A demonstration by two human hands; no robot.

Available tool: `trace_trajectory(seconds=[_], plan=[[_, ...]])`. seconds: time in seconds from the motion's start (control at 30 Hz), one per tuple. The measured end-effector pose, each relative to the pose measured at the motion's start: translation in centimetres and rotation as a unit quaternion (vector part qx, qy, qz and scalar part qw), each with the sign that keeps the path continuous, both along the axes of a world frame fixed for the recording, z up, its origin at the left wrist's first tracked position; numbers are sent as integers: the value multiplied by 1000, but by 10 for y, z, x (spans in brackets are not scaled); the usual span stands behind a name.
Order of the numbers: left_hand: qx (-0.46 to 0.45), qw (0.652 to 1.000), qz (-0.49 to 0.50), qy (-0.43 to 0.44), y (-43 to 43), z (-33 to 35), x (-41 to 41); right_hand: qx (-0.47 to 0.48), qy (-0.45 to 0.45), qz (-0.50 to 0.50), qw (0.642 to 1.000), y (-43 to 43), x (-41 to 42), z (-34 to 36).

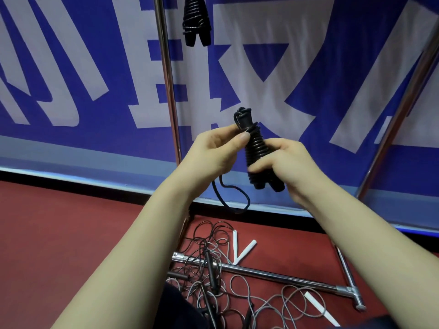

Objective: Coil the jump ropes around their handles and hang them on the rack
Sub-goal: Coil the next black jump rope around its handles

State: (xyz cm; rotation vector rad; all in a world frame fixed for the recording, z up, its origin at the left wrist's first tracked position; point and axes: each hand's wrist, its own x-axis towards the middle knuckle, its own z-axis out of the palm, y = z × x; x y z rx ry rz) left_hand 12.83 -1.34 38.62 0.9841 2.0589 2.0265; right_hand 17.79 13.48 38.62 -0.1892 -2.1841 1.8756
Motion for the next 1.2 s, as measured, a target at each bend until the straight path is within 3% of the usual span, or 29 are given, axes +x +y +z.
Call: trace_trajectory(seconds=[0.17,0.53,0.7,0.77,0.87,1.0,1.1,1.2], plan=[[-16,1000,-20,5,-10,2,-5,-16,-29,50,998,8,5,3],[2,998,-66,21,-8,0,-6,-193,-76,198,958,8,15,5],[24,998,-50,-9,-4,-1,-3,-228,-51,219,947,8,11,2],[26,999,-4,-20,-2,-2,-3,-154,-44,168,973,5,8,4],[37,996,79,-23,5,-1,-1,56,-9,74,996,-4,4,6],[20,985,169,11,20,-3,7,308,80,-22,948,-10,0,-9],[0,981,192,14,23,-7,7,401,76,-61,911,-5,-2,-13],[-27,986,161,17,17,-5,7,336,51,-70,938,-4,-1,-9]])
